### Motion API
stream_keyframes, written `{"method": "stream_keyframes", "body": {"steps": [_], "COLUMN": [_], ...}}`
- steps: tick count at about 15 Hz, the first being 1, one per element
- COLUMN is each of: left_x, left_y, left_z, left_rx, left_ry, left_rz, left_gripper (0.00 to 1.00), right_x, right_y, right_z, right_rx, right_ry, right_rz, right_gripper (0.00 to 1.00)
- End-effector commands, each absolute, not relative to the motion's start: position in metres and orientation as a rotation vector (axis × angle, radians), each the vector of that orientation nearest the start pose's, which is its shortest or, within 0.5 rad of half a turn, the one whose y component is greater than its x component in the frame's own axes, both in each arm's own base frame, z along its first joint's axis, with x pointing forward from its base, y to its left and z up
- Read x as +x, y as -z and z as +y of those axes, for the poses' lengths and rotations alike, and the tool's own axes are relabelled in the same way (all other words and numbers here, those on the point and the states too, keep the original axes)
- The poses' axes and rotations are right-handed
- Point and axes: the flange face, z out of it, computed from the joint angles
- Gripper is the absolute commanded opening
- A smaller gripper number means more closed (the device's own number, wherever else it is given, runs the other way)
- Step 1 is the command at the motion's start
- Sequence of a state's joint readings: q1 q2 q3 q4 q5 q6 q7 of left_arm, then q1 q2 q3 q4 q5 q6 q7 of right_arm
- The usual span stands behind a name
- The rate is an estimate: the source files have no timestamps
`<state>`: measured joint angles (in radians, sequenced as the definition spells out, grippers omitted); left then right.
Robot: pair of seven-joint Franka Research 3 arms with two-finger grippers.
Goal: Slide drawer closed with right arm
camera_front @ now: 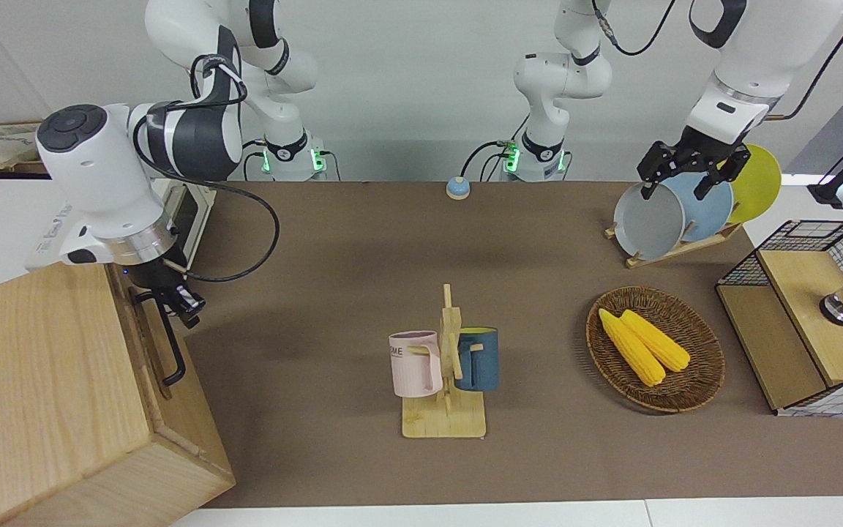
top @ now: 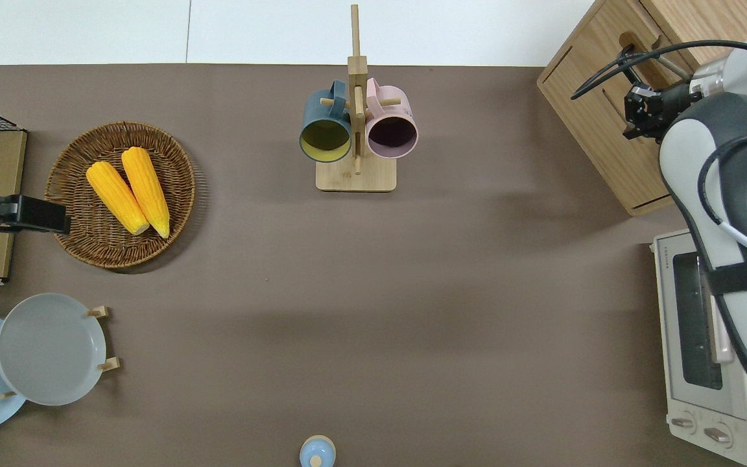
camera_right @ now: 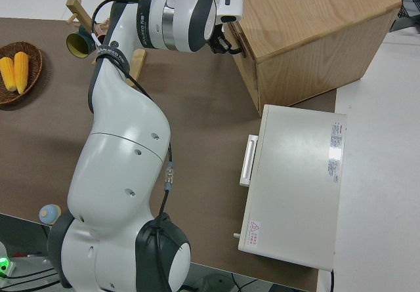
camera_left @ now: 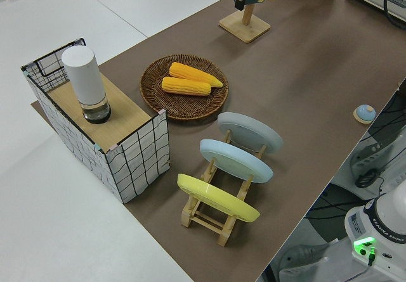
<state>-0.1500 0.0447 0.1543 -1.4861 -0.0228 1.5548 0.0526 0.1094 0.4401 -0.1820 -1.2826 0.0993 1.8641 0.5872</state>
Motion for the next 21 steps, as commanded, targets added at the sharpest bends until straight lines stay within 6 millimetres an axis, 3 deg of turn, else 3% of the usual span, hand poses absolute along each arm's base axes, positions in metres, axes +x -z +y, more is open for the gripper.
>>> {"method": "stream_keyframes", "body": {"steps": [1, 4, 7, 10, 14, 18, 21], "left_x": [0.571, 0.571, 0.571, 0.571, 0.571, 0.571, 0.571], "left_y": [-0.641, -0.641, -0.641, -0.641, -0.641, -0.641, -0.641], "left_z": [-0.002, -0.002, -0.002, -0.002, -0.002, -0.002, -0.002], "left_rx": [-3.139, -3.137, -3.137, -3.137, -3.137, -3.139, -3.139], "left_ry": [0.052, 0.052, 0.052, 0.052, 0.052, 0.052, 0.052], "left_rz": [0.088, 0.088, 0.088, 0.088, 0.088, 0.088, 0.088], "left_gripper": [1.0, 1.0, 1.0, 1.0, 1.0, 1.0, 1.0], "right_x": [0.702, 0.699, 0.687, 0.676, 0.649, 0.608, 0.579], "right_y": [-0.518, -0.52, -0.524, -0.537, -0.56, -0.592, -0.61], "right_z": [-0.025, -0.012, 0.025, 0.043, 0.066, 0.056, 0.032], "right_rx": [-2.908, -2.914, -2.961, -2.996, -3.145, -3.151, -3.141], "right_ry": [0.222, 0.185, 0.09, 0.07, -0.021, -0.099, -0.098], "right_rz": [0.977, 0.957, 0.883, 0.803, 0.463, 0.302, 0.097], "right_gripper": [0.0, 0.0, 0.0, 0.0, 0.0, 0.0, 0.0]}}
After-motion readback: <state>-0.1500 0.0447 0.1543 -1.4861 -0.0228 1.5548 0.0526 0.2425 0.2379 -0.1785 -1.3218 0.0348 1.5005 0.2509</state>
